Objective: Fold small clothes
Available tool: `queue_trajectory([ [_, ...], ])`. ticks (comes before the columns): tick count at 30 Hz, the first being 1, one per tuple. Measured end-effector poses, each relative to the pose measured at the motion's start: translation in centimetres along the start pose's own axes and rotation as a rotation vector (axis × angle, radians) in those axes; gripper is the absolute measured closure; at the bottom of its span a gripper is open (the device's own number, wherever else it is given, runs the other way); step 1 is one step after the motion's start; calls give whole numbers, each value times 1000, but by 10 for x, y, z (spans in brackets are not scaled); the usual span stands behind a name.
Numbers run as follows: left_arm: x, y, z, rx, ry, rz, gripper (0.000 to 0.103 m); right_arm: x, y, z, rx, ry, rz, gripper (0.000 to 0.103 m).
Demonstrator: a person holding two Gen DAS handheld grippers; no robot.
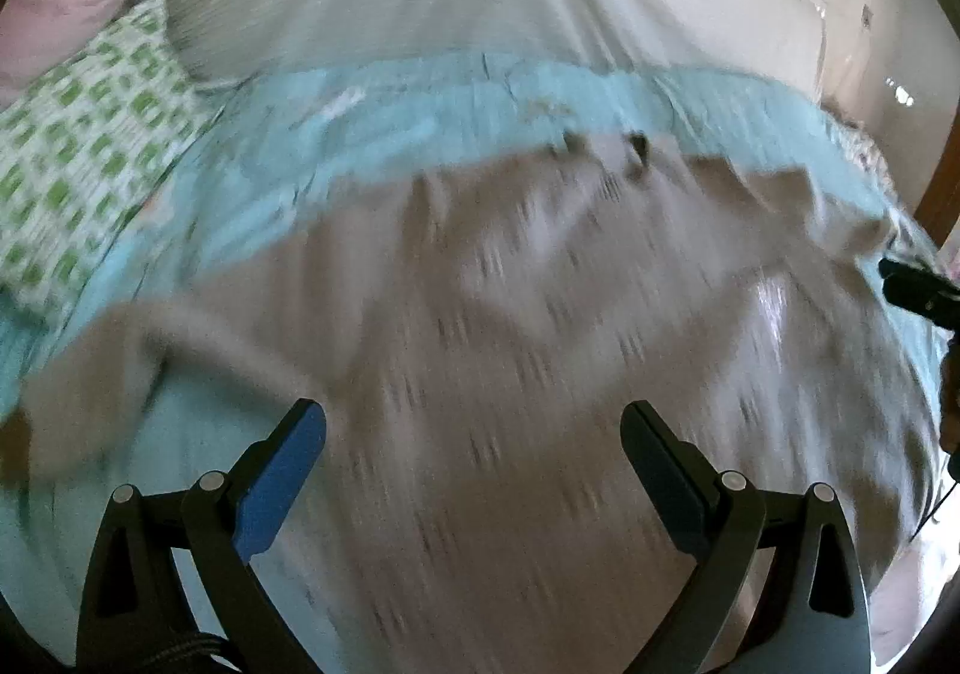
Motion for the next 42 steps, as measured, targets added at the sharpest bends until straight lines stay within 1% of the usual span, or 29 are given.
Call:
queue_trajectory([
  [1,-6,-12,8,4,9,-3,4,6,-16,13,-6,-6,-2,1],
  [2,-12,-28,22,-4,40,-8,4,6,-19,17,-8,-9,-5,1],
  [3,-17,-38,32,-6,57,-15,4,12,-31,31,-21,-3,-15,1],
  [4,-20,-46,40,-4,70,-22,4,13,-35,38,-27,4,-23,1],
  [5,-23,-58,54,-18,105,-27,4,15,-41,46,-35,11,-34,1],
  [6,-26,-66,64,-36,108,-21,4,17,-47,54,-29,26,-42,1],
  [8,-28,-82,85,-56,161,-26,4,26,-63,76,-42,43,-69,1],
  [9,-29,-86,94,-66,167,-20,4,29,-66,80,-44,51,-76,1],
  [12,-31,-106,123,-95,139,38,4,48,-87,103,-56,84,-95,1],
  [13,-34,-114,136,-98,109,60,4,57,-96,114,-60,101,-111,1],
  [14,-34,-118,142,-101,92,82,4,59,-103,119,-68,103,-128,1],
  [15,-35,-121,154,-119,99,101,4,62,-108,125,-71,111,-138,1],
  [19,-31,-122,185,-194,161,133,5,70,-122,159,-112,113,-180,1],
  [21,-27,-120,195,-206,169,174,5,66,-123,178,-148,97,-219,1],
  [23,-24,-117,196,-193,182,205,7,62,-119,191,-185,81,-256,11],
  [24,-23,-117,197,-188,186,214,11,63,-114,201,-221,81,-276,24],
  [25,-22,-117,197,-182,189,223,20,63,-109,205,-239,92,-284,42],
  [26,-20,-115,193,-167,206,234,27,66,-107,208,-246,116,-292,48],
  [27,-19,-115,189,-156,221,239,53,67,-107,207,-231,127,-299,60],
  [28,-18,-114,184,-146,241,237,84,66,-107,206,-226,109,-289,89],
  [29,-19,-116,180,-135,244,227,92,66,-107,203,-222,88,-263,94],
  [31,-21,-118,173,-102,230,220,94,69,-109,197,-203,89,-231,95],
  [33,-25,-125,160,-37,176,222,95,70,-113,190,-176,107,-228,96],
  [35,-34,-135,146,25,141,188,95,75,-126,175,-106,122,-186,96],
  [36,-39,-136,144,34,132,159,95,79,-131,170,-77,124,-160,96],
  [37,-45,-135,147,28,118,136,95,85,-134,168,-49,150,-144,96],
  [38,-50,-131,158,3,84,126,95,87,-133,170,-49,159,-141,96],
  [40,-50,-124,178,-36,47,123,95,98,-122,187,-96,181,-117,96],
  [42,-50,-122,188,-41,27,118,95,95,-118,199,-120,213,-135,96],
])
Point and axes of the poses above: each gripper's, at about its wrist camera, not at the fingertips, and z roughly the way its jaws point, x to its right, y to its underside, the point moved 8 cm from there along z, roughly the way its jaws point, and after that the axes turned 4 degrees about x, right-handed, at the moved point
